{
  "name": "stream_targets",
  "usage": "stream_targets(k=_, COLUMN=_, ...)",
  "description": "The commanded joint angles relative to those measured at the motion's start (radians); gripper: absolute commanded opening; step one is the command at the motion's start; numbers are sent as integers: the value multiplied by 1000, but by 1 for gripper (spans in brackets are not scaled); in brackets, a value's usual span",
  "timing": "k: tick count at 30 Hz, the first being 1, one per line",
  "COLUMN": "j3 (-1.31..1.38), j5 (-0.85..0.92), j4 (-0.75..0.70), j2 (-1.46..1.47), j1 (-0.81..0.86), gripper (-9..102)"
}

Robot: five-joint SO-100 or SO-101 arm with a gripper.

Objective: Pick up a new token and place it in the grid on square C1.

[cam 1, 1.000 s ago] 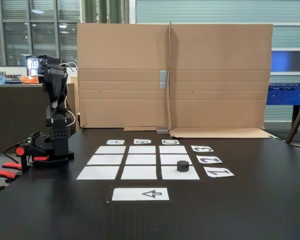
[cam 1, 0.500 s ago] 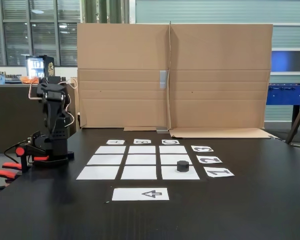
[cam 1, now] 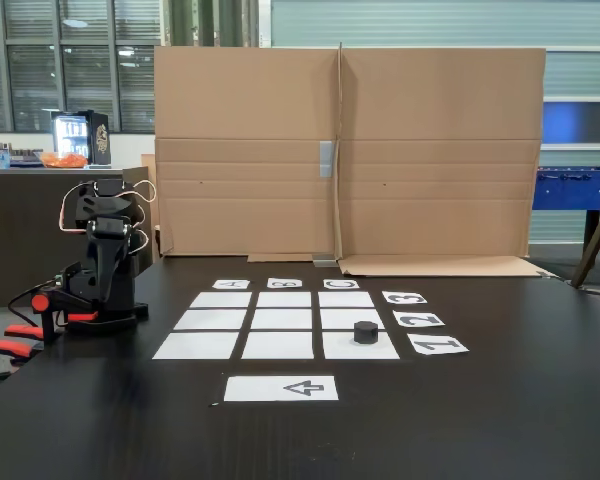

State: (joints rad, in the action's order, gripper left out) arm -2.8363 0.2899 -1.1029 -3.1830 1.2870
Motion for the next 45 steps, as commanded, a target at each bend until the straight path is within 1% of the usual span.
stream_targets(k=1, j3=-11, j5=15, j4=-17, j2=-35, j1=11, gripper=0)
stream_targets(k=5, j3=-43, j5=21, j4=-78, j2=-143, j1=18, gripper=0)
stream_targets(k=24, j3=-77, j5=43, j4=-80, j2=-143, j1=23, gripper=0)
stream_targets(k=30, j3=-91, j5=66, j4=-84, j2=-143, j1=-9, gripper=0)
stream_targets(k=45, j3=-98, j5=86, j4=-98, j2=-143, j1=-29, gripper=0)
